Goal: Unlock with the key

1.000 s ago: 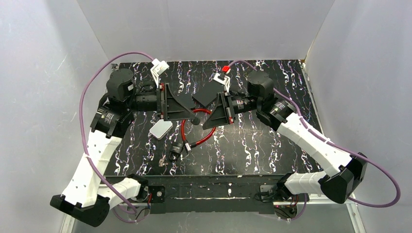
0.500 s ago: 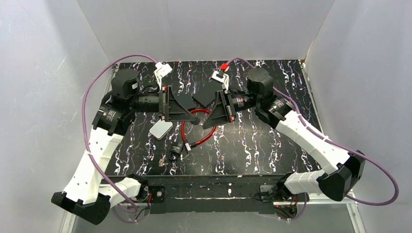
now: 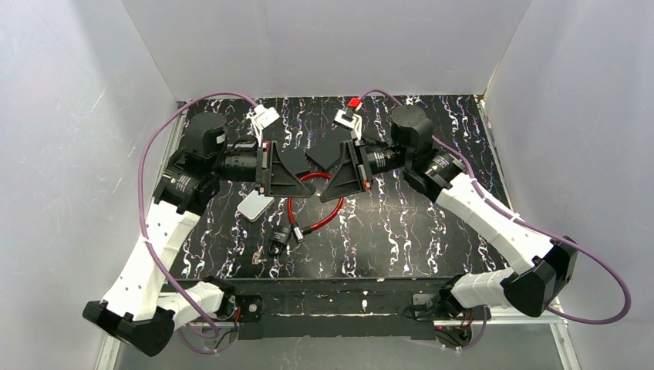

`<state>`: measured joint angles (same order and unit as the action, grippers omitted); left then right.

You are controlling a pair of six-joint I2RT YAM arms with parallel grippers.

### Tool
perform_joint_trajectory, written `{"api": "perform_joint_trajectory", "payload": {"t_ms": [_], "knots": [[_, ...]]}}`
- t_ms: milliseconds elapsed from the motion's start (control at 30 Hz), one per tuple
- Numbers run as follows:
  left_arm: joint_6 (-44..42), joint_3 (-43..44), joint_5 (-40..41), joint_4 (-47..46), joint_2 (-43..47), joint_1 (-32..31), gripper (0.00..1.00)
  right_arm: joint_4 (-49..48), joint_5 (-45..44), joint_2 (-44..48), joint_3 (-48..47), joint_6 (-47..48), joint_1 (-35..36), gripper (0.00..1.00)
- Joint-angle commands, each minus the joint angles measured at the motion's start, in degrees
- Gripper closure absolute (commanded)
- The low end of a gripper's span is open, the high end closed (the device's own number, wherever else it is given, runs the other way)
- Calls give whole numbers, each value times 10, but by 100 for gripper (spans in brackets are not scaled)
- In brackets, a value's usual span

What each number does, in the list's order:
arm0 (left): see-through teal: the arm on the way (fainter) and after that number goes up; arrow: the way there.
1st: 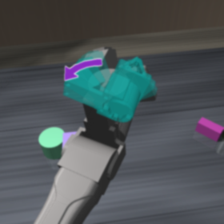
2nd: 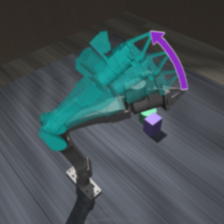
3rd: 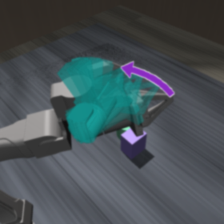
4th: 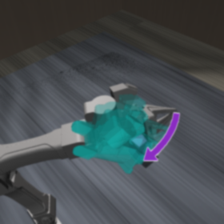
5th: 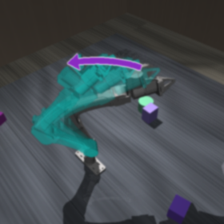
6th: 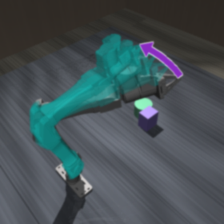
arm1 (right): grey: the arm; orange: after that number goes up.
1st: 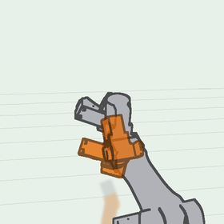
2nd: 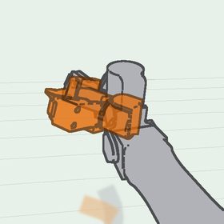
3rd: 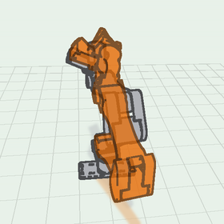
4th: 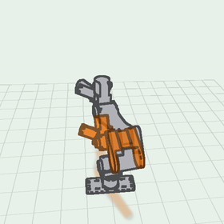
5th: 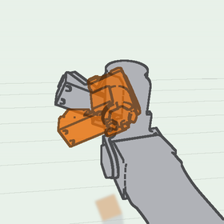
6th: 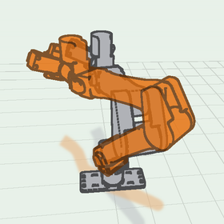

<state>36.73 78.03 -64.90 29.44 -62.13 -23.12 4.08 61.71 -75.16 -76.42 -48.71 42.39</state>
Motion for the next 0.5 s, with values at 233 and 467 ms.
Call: {"api": "perform_joint_trajectory", "payload": {"t_ms": [233, 467], "knots": [[7, -6, -3, -32, -16, -10, 70, -26, 12, -10, -29, -6, -2, 99], [15, -17, 5, -40, -11, -10, 98, -25, 6, -11, -30, -3, -2, 99]]}}
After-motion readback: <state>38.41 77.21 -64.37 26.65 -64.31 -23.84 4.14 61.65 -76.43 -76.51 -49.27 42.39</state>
